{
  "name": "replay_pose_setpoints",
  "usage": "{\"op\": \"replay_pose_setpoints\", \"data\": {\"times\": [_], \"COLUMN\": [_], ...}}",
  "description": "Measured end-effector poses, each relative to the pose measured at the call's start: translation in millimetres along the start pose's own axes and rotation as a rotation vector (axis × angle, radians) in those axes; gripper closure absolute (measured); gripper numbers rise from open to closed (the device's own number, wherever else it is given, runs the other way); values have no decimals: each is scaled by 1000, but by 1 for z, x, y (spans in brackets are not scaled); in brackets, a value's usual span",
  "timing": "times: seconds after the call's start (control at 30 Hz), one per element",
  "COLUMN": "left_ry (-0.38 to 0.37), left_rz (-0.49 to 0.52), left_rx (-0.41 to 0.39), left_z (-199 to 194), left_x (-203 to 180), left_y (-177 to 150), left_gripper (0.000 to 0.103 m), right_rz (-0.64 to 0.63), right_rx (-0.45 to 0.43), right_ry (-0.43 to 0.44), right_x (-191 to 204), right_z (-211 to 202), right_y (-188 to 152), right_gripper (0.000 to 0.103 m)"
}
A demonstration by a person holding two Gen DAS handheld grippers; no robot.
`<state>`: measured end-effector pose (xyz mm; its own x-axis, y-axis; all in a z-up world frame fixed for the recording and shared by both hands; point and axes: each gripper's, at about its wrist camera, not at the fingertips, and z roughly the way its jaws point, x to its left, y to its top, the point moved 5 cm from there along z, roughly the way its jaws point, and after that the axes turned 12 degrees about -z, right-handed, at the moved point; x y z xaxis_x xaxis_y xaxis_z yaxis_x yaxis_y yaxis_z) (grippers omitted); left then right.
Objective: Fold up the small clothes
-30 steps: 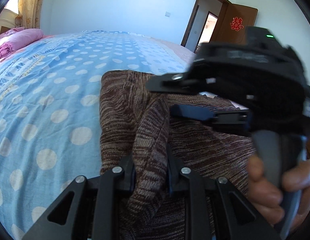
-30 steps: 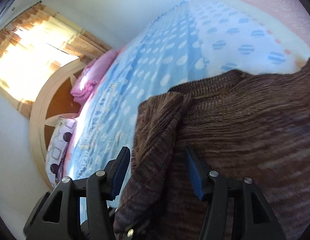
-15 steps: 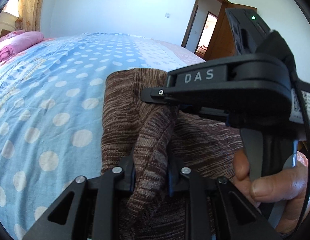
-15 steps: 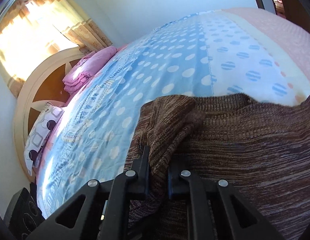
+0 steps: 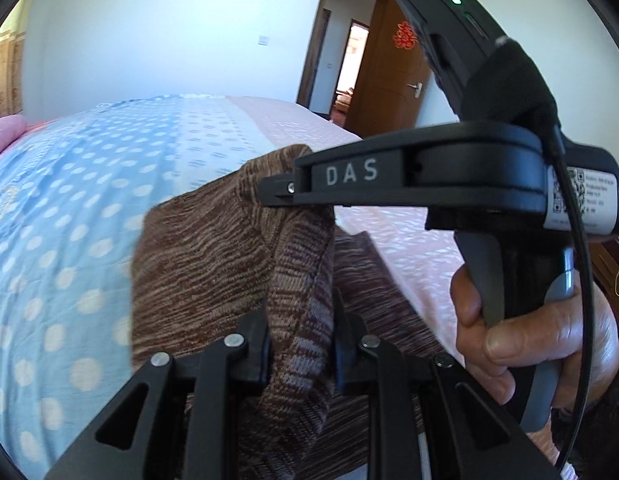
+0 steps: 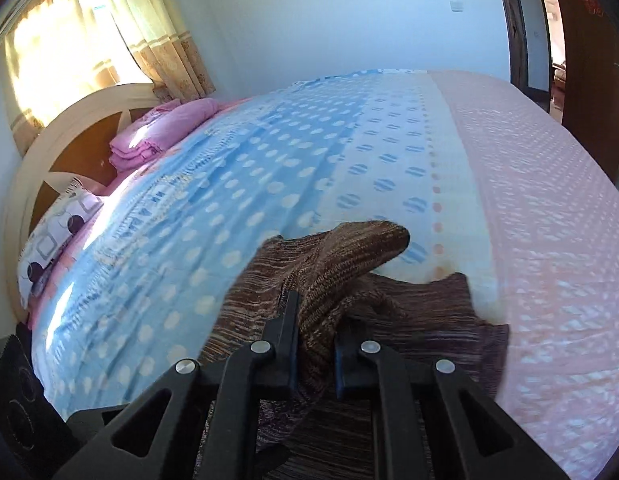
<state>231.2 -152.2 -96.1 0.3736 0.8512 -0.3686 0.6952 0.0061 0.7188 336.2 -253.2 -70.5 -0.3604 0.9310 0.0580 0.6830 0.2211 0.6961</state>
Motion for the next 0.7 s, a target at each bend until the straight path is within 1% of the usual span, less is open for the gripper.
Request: {"op": "replay_pose_setpoints", "data": {"times": [0.17, 0.23, 0.33, 0.47, 0.5, 0.53, 0.57, 0.6, 0.63, 0.67, 0.7], "left_ry": [-16, -4, 7, 24, 16, 15, 6, -13, -32, -41, -58], "left_rz": [14, 37, 56, 107, 111, 111, 110, 110, 118, 128, 144], "left_rx": [62, 84, 109, 114, 122, 124, 130, 139, 143, 142, 135], "left_z": [32, 45, 62, 72, 72, 74, 70, 65, 57, 47, 32], "left_x": [-37, -49, -58, -61, -60, -63, -67, -68, -70, -71, -68], "left_y": [-17, -27, -33, -41, -43, -43, -48, -50, -52, -55, -58], "left_gripper": [79, 79, 79, 79, 75, 68, 65, 58, 53, 50, 44], "right_rz": [6, -3, 21, 84, 92, 113, 131, 158, 194, 235, 259], "right_rx": [60, 89, 111, 108, 96, 86, 85, 89, 90, 77, 58], "right_ry": [-31, -57, -71, -49, -49, -53, -56, -69, -86, -101, -108], "right_x": [-44, -56, -70, -80, -80, -83, -85, -90, -96, -102, -103], "right_z": [3, 8, 15, 25, 25, 23, 22, 18, 11, 0, -10], "right_y": [-32, -45, -59, -73, -73, -75, -75, -78, -81, -86, -89], "right_gripper": [91, 91, 91, 91, 90, 89, 80, 67, 62, 60, 60]}}
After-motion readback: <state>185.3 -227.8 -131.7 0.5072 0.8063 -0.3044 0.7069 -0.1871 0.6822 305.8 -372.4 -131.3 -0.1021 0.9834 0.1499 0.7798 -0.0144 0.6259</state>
